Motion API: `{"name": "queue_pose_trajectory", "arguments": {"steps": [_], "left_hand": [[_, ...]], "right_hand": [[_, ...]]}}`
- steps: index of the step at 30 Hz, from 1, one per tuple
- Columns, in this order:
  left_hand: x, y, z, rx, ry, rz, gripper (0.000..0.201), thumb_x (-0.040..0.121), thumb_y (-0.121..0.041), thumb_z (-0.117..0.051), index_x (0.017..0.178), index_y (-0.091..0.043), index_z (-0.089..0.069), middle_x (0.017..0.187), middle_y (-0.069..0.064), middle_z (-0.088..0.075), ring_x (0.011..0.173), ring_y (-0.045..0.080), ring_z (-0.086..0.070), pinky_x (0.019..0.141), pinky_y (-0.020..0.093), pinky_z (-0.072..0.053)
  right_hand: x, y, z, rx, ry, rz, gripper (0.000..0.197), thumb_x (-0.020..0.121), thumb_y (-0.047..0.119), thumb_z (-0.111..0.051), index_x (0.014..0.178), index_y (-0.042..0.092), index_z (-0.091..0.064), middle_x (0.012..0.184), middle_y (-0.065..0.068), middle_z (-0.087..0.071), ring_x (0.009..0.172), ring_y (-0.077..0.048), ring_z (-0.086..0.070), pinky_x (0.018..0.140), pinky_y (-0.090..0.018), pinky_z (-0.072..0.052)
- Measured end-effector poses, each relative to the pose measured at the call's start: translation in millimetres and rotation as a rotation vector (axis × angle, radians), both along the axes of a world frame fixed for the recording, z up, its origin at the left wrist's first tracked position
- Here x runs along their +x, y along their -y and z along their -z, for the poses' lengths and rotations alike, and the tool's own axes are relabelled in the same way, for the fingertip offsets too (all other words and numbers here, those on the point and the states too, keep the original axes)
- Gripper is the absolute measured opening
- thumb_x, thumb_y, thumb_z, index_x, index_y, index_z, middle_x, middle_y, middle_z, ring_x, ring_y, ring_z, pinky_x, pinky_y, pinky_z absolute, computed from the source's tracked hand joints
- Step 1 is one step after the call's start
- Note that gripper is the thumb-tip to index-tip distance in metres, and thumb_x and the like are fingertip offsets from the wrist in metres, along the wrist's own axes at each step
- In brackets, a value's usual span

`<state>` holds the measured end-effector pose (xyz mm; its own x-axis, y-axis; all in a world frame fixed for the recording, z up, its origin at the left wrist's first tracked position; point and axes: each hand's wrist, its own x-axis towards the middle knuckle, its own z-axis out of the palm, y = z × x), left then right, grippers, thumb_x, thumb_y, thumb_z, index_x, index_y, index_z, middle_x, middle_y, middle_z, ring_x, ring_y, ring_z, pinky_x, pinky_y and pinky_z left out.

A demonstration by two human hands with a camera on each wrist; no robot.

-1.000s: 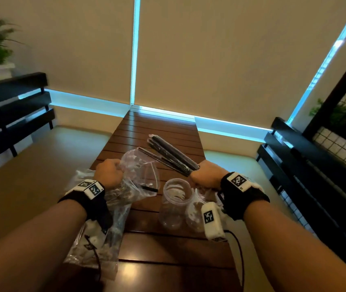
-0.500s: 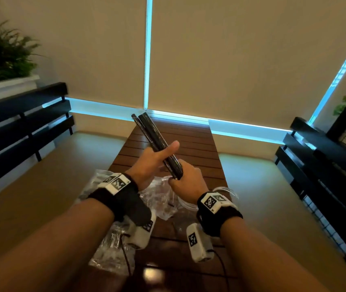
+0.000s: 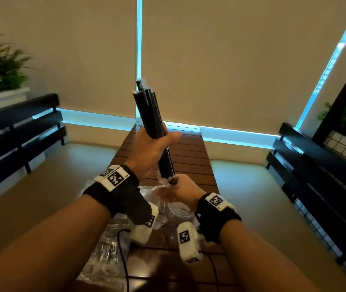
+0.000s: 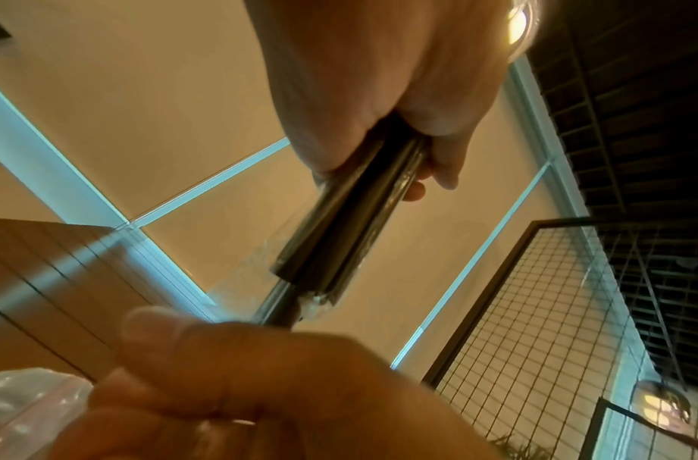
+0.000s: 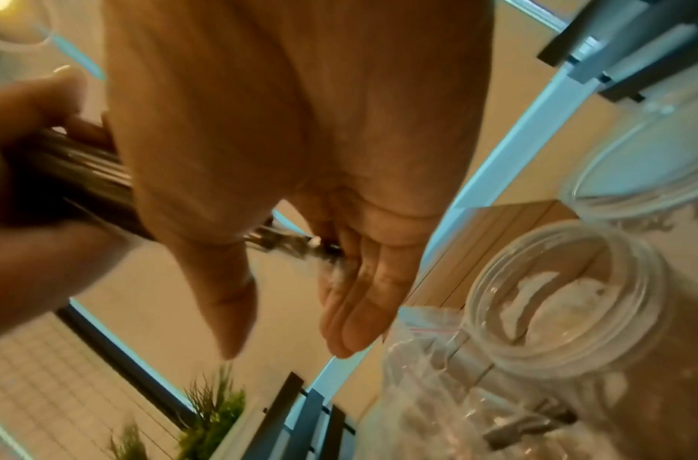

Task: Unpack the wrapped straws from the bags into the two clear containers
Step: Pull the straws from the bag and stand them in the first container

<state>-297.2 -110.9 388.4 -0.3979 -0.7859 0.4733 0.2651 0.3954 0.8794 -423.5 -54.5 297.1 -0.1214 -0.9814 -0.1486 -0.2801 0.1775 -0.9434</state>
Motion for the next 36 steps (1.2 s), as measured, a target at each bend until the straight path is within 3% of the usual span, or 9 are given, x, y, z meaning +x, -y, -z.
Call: {"name": "queue_pose_trajectory", "arguments": {"steps": [3, 6, 9, 13, 17, 21, 29, 32, 36], "left_hand": [[-10, -7, 8, -0.083, 0.11, 0.01, 0.027, 0.083, -0.013, -0.077, 0.077, -0.001, -0.053, 0.072, 0.007, -0.053, 0.067, 0.012, -0.057, 0.067, 0.023, -0.053], [-22, -6, 25, -0.04, 0.121, -0.009, 0.031, 0.08, -0.016, -0.079, 0.086, 0.003, -0.056, 0.077, 0.01, -0.057, 0.07, 0.015, -0.06, 0.068, 0.025, -0.052], [-28, 3, 38, -0.026, 0.16, -0.016, 0.029, 0.08, -0.022, -0.078, 0.086, -0.005, -0.056, 0.08, 0.01, -0.058, 0.075, 0.02, -0.061, 0.071, 0.031, -0.053], [-28, 12, 59, -0.028, 0.209, 0.02, 0.037, 0.072, -0.035, -0.078, 0.087, -0.007, -0.06, 0.08, 0.006, -0.063, 0.077, 0.02, -0.063, 0.072, 0.039, -0.054], [-49, 2, 80, -0.02, 0.226, 0.141, 0.033, 0.077, -0.027, -0.076, 0.107, -0.018, -0.065, 0.098, 0.003, -0.072, 0.096, 0.024, -0.069, 0.084, 0.052, -0.057], [-72, -6, 93, -0.027, 0.11, 0.266, 0.044, 0.088, 0.008, -0.064, 0.121, -0.021, -0.059, 0.113, 0.002, -0.07, 0.107, 0.013, -0.068, 0.085, 0.031, -0.057], [-71, 9, 142, -0.082, 0.536, 0.229, 0.043, 0.064, -0.039, -0.079, 0.105, -0.033, -0.069, 0.103, -0.005, -0.074, 0.095, 0.012, -0.071, 0.084, 0.046, -0.059], [-63, 13, 141, -0.158, 0.678, 0.308, 0.046, 0.054, -0.036, -0.082, 0.099, -0.03, -0.071, 0.101, -0.008, -0.072, 0.095, 0.011, -0.068, 0.082, 0.042, -0.058], [-42, 23, 134, -0.405, 1.036, 0.081, 0.073, 0.066, -0.044, -0.069, 0.135, -0.027, -0.055, 0.141, -0.003, -0.044, 0.128, 0.018, -0.042, 0.105, 0.041, -0.042]], "right_hand": [[3, -1, -9, -0.065, 0.077, 0.033, 0.012, 0.08, 0.001, -0.073, 0.083, 0.004, -0.061, 0.073, -0.008, -0.06, 0.069, -0.019, -0.06, 0.068, -0.031, -0.052], [4, -1, -17, -0.055, 0.037, -0.002, 0.015, 0.079, -0.006, -0.068, 0.081, 0.004, -0.058, 0.078, -0.012, -0.057, 0.072, -0.021, -0.058, 0.072, -0.035, -0.052], [-3, -13, -30, -0.076, -0.128, -0.036, 0.036, 0.081, -0.004, -0.068, 0.111, 0.014, -0.058, 0.104, -0.007, -0.063, 0.099, -0.023, -0.062, 0.09, -0.039, -0.053], [-31, -29, -64, -0.4, -0.01, 0.248, 0.076, 0.077, 0.021, -0.068, 0.146, 0.027, -0.035, 0.135, -0.001, -0.05, 0.111, -0.004, -0.056, 0.084, -0.02, -0.048], [-33, -25, -81, -0.459, -0.303, 0.205, 0.08, 0.069, 0.046, -0.081, 0.136, 0.033, -0.041, 0.126, 0.004, -0.059, 0.11, -0.009, -0.06, 0.087, -0.026, -0.05], [-34, -15, -61, -0.509, -0.506, 0.306, 0.042, 0.076, 0.033, -0.081, 0.103, 0.028, -0.048, 0.086, 0.016, -0.057, 0.074, 0.007, -0.054, 0.06, -0.006, -0.038], [-46, 0, 6, -0.388, -0.486, 0.419, 0.024, 0.073, 0.023, -0.075, 0.073, 0.03, -0.051, 0.069, 0.011, -0.058, 0.064, -0.005, -0.053, 0.062, -0.024, -0.05], [-48, 2, 26, -0.354, -0.487, 0.462, 0.022, 0.073, 0.025, -0.074, 0.072, 0.029, -0.052, 0.067, 0.012, -0.058, 0.063, -0.001, -0.054, 0.058, -0.011, -0.044], [-50, 10, 45, -0.239, -0.538, 0.475, 0.019, 0.073, 0.035, -0.072, 0.082, 0.029, -0.056, 0.074, 0.012, -0.063, 0.07, 0.0, -0.059, 0.066, -0.016, -0.049]]}}
